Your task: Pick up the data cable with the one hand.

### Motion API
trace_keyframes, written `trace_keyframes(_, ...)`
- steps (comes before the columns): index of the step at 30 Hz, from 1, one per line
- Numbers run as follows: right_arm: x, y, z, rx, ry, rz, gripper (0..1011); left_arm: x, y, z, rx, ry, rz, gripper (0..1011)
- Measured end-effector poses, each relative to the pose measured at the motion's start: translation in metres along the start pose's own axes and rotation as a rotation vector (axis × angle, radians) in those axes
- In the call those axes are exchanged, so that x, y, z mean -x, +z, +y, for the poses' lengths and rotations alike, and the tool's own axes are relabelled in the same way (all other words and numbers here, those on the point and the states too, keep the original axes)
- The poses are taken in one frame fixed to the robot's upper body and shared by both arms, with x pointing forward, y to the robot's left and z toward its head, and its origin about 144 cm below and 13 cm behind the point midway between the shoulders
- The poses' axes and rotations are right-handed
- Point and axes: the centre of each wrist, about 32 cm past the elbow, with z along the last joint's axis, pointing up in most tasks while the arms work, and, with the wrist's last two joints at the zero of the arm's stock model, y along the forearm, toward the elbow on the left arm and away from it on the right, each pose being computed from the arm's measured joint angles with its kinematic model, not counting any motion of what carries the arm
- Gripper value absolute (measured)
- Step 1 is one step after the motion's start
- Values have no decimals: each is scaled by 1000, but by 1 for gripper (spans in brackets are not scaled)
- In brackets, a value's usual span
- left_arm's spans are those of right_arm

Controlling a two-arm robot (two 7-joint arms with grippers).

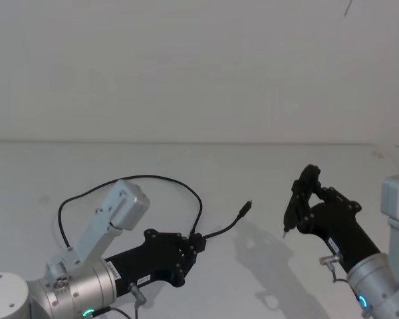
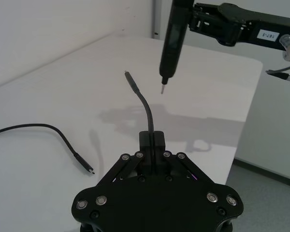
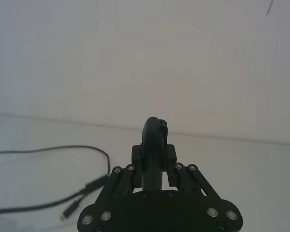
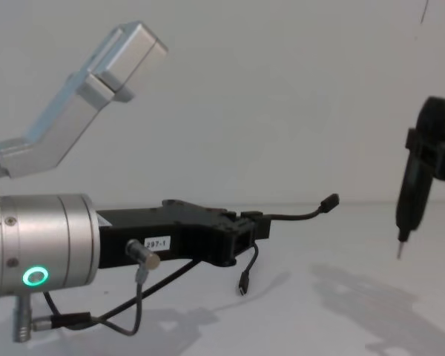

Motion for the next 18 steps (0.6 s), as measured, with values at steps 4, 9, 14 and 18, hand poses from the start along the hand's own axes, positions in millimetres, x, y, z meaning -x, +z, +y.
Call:
trace_keyframes(4,4,6,6,-21,11,27,279,0,1,2,4,-4,1,40)
trace_keyframes(9,8,12,12,-38,21,53,279,1,3,3,8,-8,1,40)
trace_keyframes(14,12,16,17,-50,29,72,279,1,4,4,11,-10,1,40)
trace_keyframes(18,15,18,21,-57,31,83,279,1,4,5,12,-12,1,40)
